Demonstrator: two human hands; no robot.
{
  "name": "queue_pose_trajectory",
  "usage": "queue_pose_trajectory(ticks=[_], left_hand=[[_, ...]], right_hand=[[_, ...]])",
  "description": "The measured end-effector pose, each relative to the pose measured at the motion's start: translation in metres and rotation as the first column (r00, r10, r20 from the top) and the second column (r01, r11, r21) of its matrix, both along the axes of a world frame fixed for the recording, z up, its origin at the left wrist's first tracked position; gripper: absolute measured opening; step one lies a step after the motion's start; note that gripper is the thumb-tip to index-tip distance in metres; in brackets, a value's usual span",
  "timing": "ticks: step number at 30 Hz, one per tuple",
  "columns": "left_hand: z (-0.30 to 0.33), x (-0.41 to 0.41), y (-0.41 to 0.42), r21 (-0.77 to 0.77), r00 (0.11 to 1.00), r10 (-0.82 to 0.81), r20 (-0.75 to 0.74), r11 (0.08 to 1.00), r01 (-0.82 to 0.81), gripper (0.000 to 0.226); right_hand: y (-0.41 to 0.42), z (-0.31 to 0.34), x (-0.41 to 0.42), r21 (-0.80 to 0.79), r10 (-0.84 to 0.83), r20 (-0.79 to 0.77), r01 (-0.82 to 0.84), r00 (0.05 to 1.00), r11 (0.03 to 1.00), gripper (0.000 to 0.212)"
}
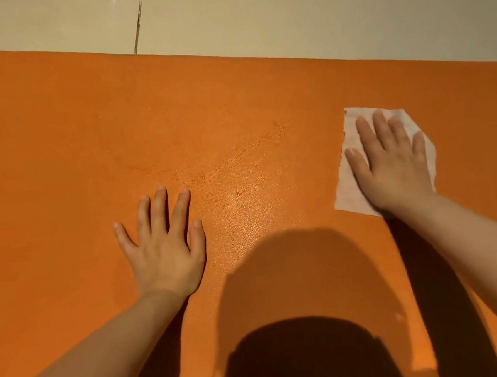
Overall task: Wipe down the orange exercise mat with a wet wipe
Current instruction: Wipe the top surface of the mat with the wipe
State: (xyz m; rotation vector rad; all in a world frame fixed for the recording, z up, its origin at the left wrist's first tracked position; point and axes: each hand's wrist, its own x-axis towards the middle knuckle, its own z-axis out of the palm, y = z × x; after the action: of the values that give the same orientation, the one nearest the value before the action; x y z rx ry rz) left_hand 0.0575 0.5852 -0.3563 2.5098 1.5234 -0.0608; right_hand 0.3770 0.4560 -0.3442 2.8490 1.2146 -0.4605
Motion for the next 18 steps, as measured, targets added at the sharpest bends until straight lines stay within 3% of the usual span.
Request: queue_pose_trajectory(ticks=[2, 4, 6, 8, 13, 18], left_hand=[[-0.001, 0.001, 0.002, 0.009, 1.0, 0.001, -0.006, 1.0, -0.001, 0.06], [-0.001, 0.001, 0.004, 0.021, 1.0, 0.003, 0.0, 1.0, -0.003, 0.059], [-0.002, 0.001, 0.003, 0.04, 1.0, 0.003, 0.009, 0.999, -0.003, 0.058], [-0.003, -0.001, 0.001, 0.062, 1.0, -0.003, 0.004, 0.998, 0.003, 0.057], [-0.003, -0.001, 0.003, 0.074, 1.0, -0.015, 0.013, 0.997, 0.014, 0.058], [-0.003, -0.002, 0.006, 0.066, 0.999, -0.036, 0.004, 0.997, 0.035, 0.063]], right_hand=[[0.005, -0.005, -0.024, 0.021, -0.005, 0.014, 0.005, 1.0, 1.0, 0.074], [0.012, -0.01, -0.07, 0.096, 0.175, 0.042, -0.178, 0.984, 0.979, 0.069], [0.019, -0.014, -0.121, 0.169, 0.413, 0.041, -0.414, 0.91, 0.895, 0.063], [0.033, -0.015, -0.149, 0.179, 0.529, 0.013, -0.523, 0.849, 0.834, 0.06], [0.106, -0.01, -0.102, 0.073, 0.549, -0.007, -0.547, 0.836, 0.834, 0.07], [0.155, -0.001, 0.007, -0.086, 0.37, 0.047, -0.365, 0.928, 0.927, 0.063]])
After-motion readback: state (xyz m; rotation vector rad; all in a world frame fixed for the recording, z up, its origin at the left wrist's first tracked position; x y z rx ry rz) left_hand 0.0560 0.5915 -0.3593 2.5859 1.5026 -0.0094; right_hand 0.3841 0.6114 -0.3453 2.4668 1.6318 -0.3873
